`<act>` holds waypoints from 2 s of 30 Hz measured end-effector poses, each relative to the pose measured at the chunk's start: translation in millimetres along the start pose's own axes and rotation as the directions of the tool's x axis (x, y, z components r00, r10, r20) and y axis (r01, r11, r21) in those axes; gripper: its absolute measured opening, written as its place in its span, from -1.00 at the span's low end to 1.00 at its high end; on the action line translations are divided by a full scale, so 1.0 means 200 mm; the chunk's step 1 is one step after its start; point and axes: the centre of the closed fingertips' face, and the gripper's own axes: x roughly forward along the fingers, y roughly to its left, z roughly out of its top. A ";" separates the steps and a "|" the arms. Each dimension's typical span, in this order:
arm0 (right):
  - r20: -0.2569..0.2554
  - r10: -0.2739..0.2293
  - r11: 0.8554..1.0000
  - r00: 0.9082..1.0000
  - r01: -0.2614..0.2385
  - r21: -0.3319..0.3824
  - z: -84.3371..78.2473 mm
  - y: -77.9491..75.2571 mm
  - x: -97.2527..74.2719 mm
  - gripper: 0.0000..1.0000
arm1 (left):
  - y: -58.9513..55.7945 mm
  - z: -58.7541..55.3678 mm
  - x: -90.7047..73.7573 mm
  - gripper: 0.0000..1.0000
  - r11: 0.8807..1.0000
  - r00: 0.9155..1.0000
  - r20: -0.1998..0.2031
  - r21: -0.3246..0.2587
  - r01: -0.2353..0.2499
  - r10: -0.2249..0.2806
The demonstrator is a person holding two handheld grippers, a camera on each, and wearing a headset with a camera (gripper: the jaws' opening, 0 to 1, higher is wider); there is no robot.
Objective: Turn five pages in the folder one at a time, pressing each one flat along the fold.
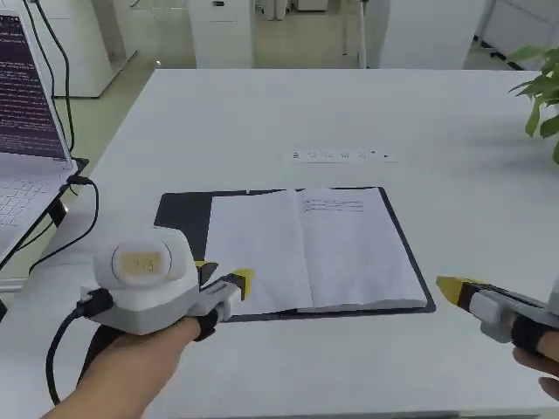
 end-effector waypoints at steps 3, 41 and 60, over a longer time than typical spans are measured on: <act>0.044 -0.016 1.000 0.999 0.017 -0.020 0.05 -0.04 -0.02 -0.54 | 0.01 0.00 -0.04 -0.13 0.999 1.000 0.003 0.027 -0.028 0.028; 0.041 -0.095 0.994 0.995 0.097 -0.051 -0.02 -0.21 -0.01 0.97 | 0.14 -0.04 -0.07 0.98 0.987 0.989 -0.035 0.067 -0.143 0.146; 0.056 -0.097 0.995 0.994 0.098 -0.017 -0.07 -0.19 -0.03 0.94 | -0.27 -0.12 0.52 0.88 0.987 0.995 -0.086 0.146 0.060 -0.048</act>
